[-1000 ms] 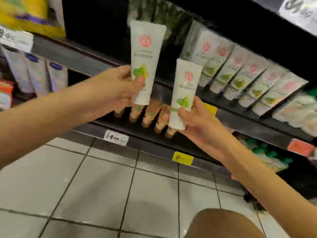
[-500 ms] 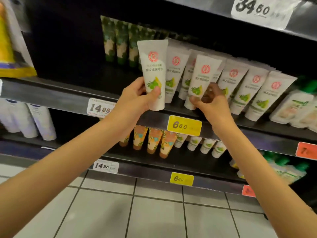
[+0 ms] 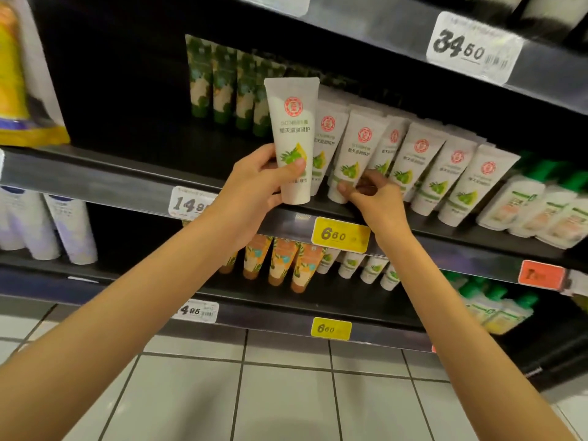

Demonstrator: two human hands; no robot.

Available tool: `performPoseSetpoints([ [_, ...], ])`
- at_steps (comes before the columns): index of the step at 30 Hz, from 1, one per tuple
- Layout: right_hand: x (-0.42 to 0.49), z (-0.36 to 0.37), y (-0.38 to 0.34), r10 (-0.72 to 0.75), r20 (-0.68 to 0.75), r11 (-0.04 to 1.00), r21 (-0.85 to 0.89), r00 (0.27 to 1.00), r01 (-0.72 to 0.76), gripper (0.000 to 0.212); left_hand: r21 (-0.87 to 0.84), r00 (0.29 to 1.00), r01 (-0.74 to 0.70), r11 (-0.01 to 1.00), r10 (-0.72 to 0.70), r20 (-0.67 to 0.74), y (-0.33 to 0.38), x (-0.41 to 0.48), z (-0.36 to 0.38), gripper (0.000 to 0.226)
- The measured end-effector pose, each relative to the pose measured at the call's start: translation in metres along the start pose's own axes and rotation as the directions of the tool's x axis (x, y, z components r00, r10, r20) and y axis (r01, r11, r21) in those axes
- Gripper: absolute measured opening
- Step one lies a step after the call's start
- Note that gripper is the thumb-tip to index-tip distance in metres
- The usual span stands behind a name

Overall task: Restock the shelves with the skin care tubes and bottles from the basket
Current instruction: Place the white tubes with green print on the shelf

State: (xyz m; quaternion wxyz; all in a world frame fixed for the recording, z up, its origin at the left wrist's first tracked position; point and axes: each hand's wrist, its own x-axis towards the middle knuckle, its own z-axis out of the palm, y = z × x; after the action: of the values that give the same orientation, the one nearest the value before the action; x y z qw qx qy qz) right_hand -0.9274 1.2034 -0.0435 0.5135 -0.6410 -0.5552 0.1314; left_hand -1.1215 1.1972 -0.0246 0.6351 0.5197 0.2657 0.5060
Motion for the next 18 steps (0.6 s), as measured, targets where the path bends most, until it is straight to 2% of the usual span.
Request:
performPoseSetpoints([
  [2,-0.005,-0.002,-0.004,0.009,-0.017,1.000,-0.010,1.000,-0.009,0.030,-0.005,0.999,0.043,0.999,-0.043,0.028,0.001,-0.002,0.000,0.023],
  [4,-0.018,-0.007,-0.010,0.027,-0.111,1.000,0.000,0.994,-0.027,0.029,-0.020,0.995,0.091,0.996,-0.090,0.050,0.003,-0.004,0.001,0.020],
  [6,-0.039,-0.010,-0.014,-0.021,-0.174,1.000,0.000,0.985,0.021,0.028,-0.013,0.990,0.128,0.992,-0.127,0.060,0.003,-0.006,0.001,0.023],
  [7,-0.051,-0.010,-0.018,-0.073,-0.133,0.997,-0.004,0.988,0.073,0.028,0.000,0.988,0.138,0.990,-0.138,0.072,0.003,-0.007,0.002,0.025],
  [9,-0.070,-0.004,-0.030,-0.147,0.038,0.989,-0.008,0.988,0.148,0.034,0.035,0.979,0.156,0.987,-0.160,0.129,0.001,-0.009,0.005,0.027],
  [11,-0.078,0.002,-0.041,-0.159,0.121,0.987,0.008,0.980,0.159,0.036,0.062,0.964,0.170,0.983,-0.179,0.197,-0.001,-0.014,0.010,0.025],
  [14,-0.075,0.002,-0.051,-0.091,0.111,0.993,0.084,0.990,0.082,0.031,0.123,0.968,0.148,0.981,-0.170,0.184,0.001,-0.016,0.015,0.031],
  [16,-0.072,-0.003,-0.049,-0.088,0.109,0.994,0.070,0.990,0.081,0.029,0.189,0.965,0.149,0.971,-0.185,0.188,0.005,-0.015,0.013,0.035],
  [18,-0.066,-0.013,-0.041,-0.080,0.019,0.996,0.045,0.997,0.079,0.027,0.218,0.954,0.167,0.962,-0.214,0.212,0.011,-0.014,0.009,0.038],
])
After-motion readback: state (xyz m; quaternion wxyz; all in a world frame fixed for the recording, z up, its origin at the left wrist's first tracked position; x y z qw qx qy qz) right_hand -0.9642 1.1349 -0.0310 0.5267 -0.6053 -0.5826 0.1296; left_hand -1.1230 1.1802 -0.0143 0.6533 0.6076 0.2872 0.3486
